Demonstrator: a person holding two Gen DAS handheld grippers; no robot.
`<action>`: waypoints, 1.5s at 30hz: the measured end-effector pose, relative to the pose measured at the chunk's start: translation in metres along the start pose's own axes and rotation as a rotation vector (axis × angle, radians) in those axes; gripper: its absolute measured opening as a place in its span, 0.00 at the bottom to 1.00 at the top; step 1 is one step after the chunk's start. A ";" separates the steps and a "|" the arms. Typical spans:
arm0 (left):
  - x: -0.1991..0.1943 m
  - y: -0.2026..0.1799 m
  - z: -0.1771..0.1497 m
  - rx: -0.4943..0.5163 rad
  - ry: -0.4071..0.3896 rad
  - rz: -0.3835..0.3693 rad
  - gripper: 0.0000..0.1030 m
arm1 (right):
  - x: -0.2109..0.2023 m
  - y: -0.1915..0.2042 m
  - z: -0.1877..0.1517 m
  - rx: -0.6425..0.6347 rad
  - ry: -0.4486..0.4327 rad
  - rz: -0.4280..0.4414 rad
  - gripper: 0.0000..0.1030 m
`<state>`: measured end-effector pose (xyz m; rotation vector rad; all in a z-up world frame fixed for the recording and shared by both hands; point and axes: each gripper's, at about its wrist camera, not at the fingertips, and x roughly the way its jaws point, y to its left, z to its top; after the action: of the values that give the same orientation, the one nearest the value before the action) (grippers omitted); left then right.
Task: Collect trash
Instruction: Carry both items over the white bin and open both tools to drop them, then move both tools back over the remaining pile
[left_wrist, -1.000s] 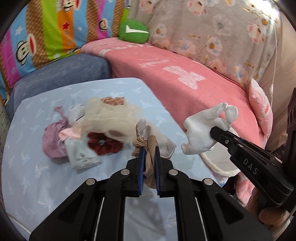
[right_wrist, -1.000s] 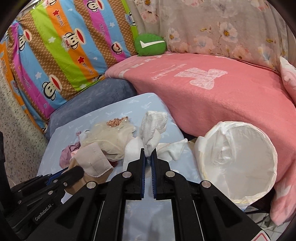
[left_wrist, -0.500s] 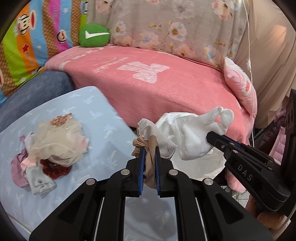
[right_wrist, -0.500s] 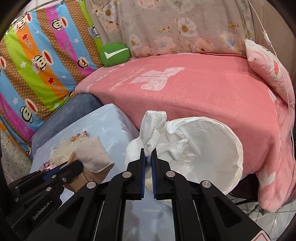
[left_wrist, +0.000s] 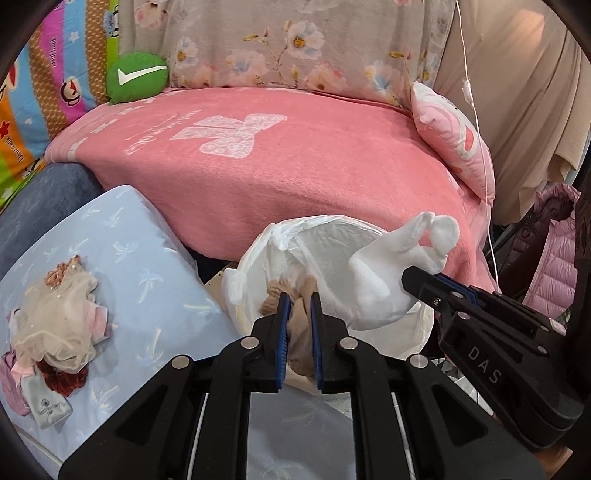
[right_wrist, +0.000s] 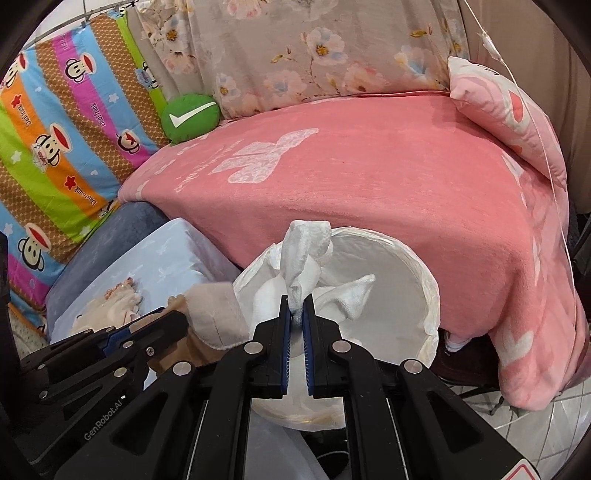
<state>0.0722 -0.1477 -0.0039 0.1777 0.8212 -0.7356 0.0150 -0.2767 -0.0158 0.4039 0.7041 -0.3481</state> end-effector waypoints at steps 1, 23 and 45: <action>0.003 0.000 0.001 0.001 0.007 -0.003 0.12 | 0.001 -0.002 0.001 0.003 0.000 -0.003 0.10; -0.010 0.030 -0.008 -0.094 -0.005 0.081 0.52 | -0.006 0.020 -0.007 -0.033 -0.001 0.003 0.40; -0.057 0.103 -0.044 -0.270 -0.039 0.186 0.62 | -0.020 0.099 -0.022 -0.166 0.004 0.075 0.49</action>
<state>0.0876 -0.0224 -0.0063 -0.0032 0.8459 -0.4464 0.0322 -0.1768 0.0068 0.2729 0.7141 -0.2167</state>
